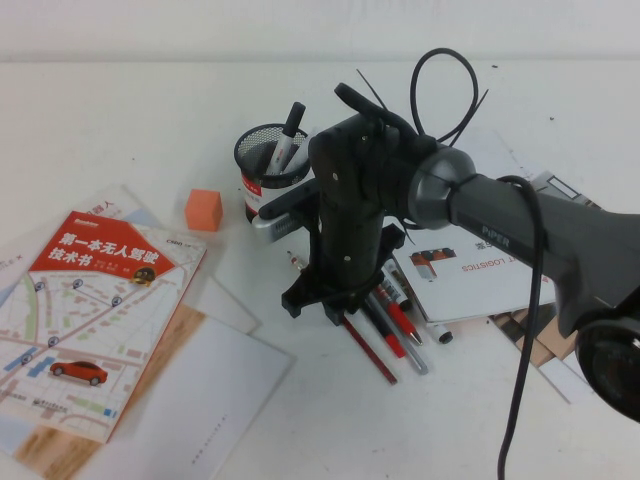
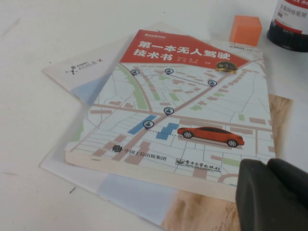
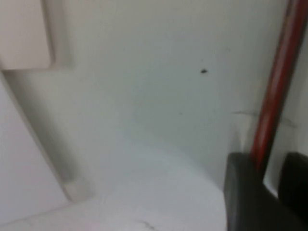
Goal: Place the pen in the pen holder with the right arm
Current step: Pick up the pen on the table
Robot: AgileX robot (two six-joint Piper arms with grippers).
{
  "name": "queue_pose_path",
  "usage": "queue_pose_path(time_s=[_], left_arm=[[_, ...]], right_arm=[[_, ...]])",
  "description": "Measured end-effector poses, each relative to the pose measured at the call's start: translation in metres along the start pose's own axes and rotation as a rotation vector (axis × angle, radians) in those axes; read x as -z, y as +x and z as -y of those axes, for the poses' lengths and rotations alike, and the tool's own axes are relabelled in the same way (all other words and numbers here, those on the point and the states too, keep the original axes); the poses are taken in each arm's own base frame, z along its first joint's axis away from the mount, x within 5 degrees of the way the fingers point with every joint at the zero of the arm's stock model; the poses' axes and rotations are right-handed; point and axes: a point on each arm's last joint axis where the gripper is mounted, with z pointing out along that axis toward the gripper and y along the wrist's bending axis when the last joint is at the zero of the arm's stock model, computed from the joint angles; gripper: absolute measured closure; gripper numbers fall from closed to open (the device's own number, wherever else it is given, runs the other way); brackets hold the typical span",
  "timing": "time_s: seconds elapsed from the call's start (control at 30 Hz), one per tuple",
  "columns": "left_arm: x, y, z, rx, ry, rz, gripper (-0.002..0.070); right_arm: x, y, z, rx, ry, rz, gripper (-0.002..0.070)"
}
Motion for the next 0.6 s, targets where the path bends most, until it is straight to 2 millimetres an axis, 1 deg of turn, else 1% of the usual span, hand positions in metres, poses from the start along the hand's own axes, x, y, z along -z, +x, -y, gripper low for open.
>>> queue_pose_path(time_s=[0.13,0.27,0.33,0.43,0.6], left_arm=[[0.0,0.0,0.0,0.0,0.0,0.0,0.0676],[0.0,0.0,0.0,0.0,0.0,0.0,0.0676],[0.0,0.0,0.0,0.0,0.0,0.0,0.0676],[0.0,0.0,0.0,0.0,0.0,0.0,0.0676],[0.0,0.0,0.0,0.0,0.0,0.0,0.0676]], right_arm=[[0.0,0.0,0.0,0.0,0.0,0.0,0.0559],[0.001,0.0,-0.001,-0.003,-0.008,0.002,0.0644],[0.003,0.0,-0.002,0.0,-0.018,0.007,0.0654],[0.019,0.0,-0.005,-0.004,-0.055,0.047,0.0656],[0.068,-0.003,-0.012,-0.015,-0.131,0.234,0.0657]])
